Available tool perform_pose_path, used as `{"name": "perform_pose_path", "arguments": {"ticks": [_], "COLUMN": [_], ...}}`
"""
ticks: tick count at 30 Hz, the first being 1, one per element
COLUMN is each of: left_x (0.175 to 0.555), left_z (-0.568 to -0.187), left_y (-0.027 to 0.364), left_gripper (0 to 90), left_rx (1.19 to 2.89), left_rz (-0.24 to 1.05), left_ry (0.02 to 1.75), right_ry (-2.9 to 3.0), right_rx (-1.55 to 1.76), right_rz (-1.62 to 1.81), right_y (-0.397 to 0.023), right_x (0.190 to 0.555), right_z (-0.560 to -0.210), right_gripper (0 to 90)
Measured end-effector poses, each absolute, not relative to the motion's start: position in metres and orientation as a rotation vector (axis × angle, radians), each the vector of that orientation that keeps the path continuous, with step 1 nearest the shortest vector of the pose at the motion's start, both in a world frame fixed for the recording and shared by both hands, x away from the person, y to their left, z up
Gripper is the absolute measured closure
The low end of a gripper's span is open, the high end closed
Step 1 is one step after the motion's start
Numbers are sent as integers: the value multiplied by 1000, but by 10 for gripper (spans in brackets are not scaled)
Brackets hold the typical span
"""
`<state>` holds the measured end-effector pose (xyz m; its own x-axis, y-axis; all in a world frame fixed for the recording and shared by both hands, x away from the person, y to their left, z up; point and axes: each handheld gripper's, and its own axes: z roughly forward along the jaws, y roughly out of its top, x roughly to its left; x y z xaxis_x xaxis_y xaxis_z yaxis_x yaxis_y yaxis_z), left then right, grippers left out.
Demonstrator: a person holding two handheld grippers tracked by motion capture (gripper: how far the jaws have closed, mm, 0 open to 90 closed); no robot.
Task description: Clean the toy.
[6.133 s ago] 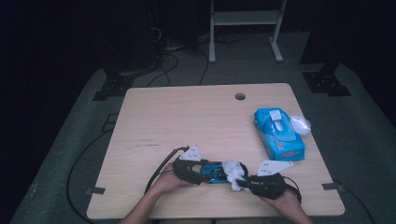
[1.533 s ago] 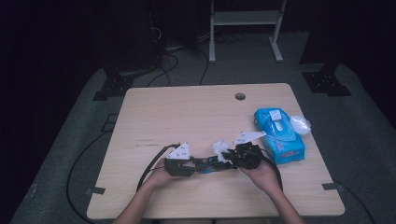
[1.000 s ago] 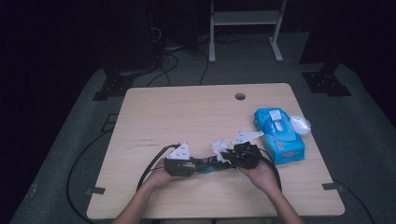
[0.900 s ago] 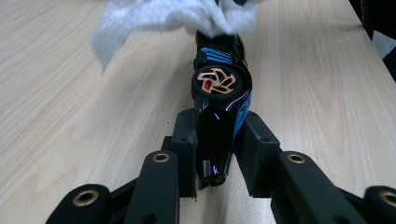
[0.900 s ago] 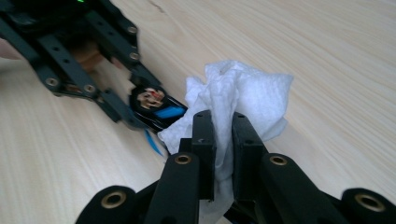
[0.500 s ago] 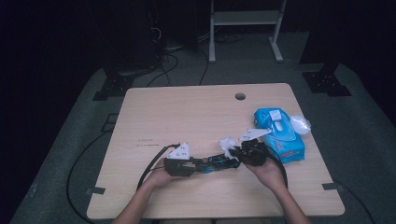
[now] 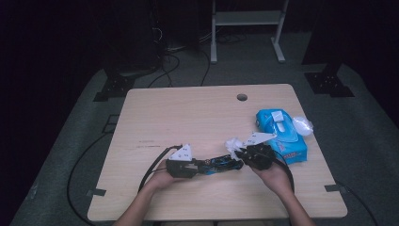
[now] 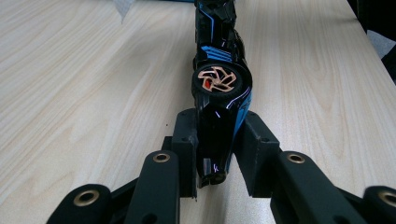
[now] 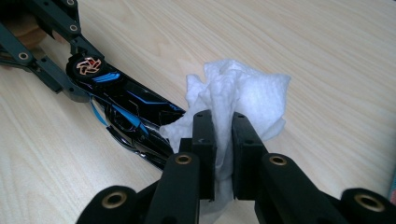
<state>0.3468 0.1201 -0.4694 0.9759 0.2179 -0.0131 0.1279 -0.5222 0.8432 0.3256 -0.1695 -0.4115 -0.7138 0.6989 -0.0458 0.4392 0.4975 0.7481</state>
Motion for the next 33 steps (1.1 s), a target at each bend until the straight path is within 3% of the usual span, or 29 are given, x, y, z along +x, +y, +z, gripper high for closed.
{"name": "perform_pose_path", "arguments": {"ticks": [17,33], "left_x": [347,347], "left_z": [-469,-470], "left_y": [121,122], "left_gripper": [705,704], "left_rx": [2132,2129], "left_rz": [113,113], "left_ry": [234,239], "right_ry": [2436,2404], "right_rx": [955,1040], "right_rz": [1145,1180], "right_y": [-170,-196], "right_x": [323,318], "right_z": [-414,-419], "right_gripper": [816,816]}}
